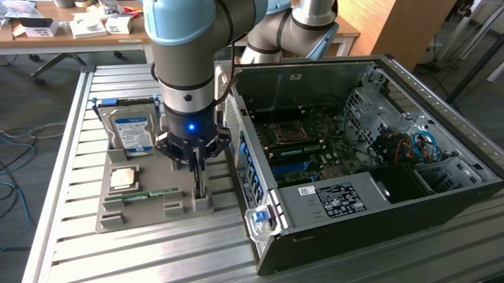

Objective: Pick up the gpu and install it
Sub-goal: 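Pick up the gpu and move the gpu toward the slot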

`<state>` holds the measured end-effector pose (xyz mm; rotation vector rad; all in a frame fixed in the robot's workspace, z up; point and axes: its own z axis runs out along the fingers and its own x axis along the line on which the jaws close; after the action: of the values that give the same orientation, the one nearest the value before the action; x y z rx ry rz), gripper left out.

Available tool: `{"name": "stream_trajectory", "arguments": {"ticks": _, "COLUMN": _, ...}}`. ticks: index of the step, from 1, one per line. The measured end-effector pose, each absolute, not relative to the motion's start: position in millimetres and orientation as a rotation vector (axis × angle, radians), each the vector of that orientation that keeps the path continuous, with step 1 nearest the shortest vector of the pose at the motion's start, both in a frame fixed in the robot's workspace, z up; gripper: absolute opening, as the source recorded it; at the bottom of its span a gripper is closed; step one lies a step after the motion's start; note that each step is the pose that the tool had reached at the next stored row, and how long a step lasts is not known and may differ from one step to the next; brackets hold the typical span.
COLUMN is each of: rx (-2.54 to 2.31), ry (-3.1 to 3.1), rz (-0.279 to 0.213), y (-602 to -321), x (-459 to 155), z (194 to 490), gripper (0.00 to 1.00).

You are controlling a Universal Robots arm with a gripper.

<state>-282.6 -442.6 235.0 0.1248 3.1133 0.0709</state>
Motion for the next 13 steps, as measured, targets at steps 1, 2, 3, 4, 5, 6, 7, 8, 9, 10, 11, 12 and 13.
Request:
{"name": "stream_trajectory", "arguments": {"ticks": 1, "rx": 0.125, "ry": 3.113, "rz": 0.071, "y": -442.6, "x": -282.6, "z": 235.0, "gripper": 0.26}}
{"name": "stream_trajectory", "arguments": {"ticks": 2, "rx": 0.125, "ry": 3.113, "rz": 0.071, "y": -442.6, "x": -282.6, "z": 235.0, "gripper": 0.26}}
{"name": "stream_trajectory", "arguments": {"ticks": 3, "rx": 0.125, "ry": 3.113, "rz": 0.071, "y": -442.6, "x": -282.5, "z": 235.0, "gripper": 0.26}}
{"name": "stream_trajectory", "arguments": {"ticks": 4, "rx": 0.125, "ry": 3.113, "rz": 0.071, "y": -442.6, "x": -282.6, "z": 235.0, "gripper": 0.26}}
{"name": "stream_trajectory", "arguments": {"ticks": 5, "rx": 0.124, "ry": 3.113, "rz": 0.071, "y": -442.6, "x": -282.5, "z": 235.0, "gripper": 0.26}}
{"name": "stream_trajectory", "arguments": {"ticks": 6, "rx": 0.118, "ry": 3.114, "rz": 0.071, "y": -442.5, "x": -282.6, "z": 235.0, "gripper": 0.26}}
{"name": "stream_trajectory", "arguments": {"ticks": 7, "rx": 0.110, "ry": 3.114, "rz": 0.071, "y": -442.5, "x": -282.6, "z": 235.0, "gripper": 0.26}}
{"name": "stream_trajectory", "arguments": {"ticks": 8, "rx": 0.102, "ry": 3.114, "rz": 0.071, "y": -442.5, "x": -282.6, "z": 235.0, "gripper": 0.26}}
{"name": "stream_trajectory", "arguments": {"ticks": 9, "rx": 0.095, "ry": 3.115, "rz": 0.071, "y": -442.5, "x": -282.6, "z": 235.0, "gripper": 0.26}}
{"name": "stream_trajectory", "arguments": {"ticks": 10, "rx": 0.090, "ry": 3.115, "rz": 0.071, "y": -442.6, "x": -282.6, "z": 235.0, "gripper": 0.26}}
{"name": "stream_trajectory", "arguments": {"ticks": 11, "rx": 0.089, "ry": 3.115, "rz": 0.072, "y": -442.6, "x": -282.5, "z": 235.0, "gripper": 0.26}}
{"name": "stream_trajectory", "arguments": {"ticks": 12, "rx": 0.089, "ry": 3.115, "rz": 0.072, "y": -442.6, "x": -282.5, "z": 235.0, "gripper": 0.26}}
{"name": "stream_trajectory", "arguments": {"ticks": 13, "rx": 0.089, "ry": 3.115, "rz": 0.071, "y": -442.6, "x": -282.5, "z": 235.0, "gripper": 0.26}}
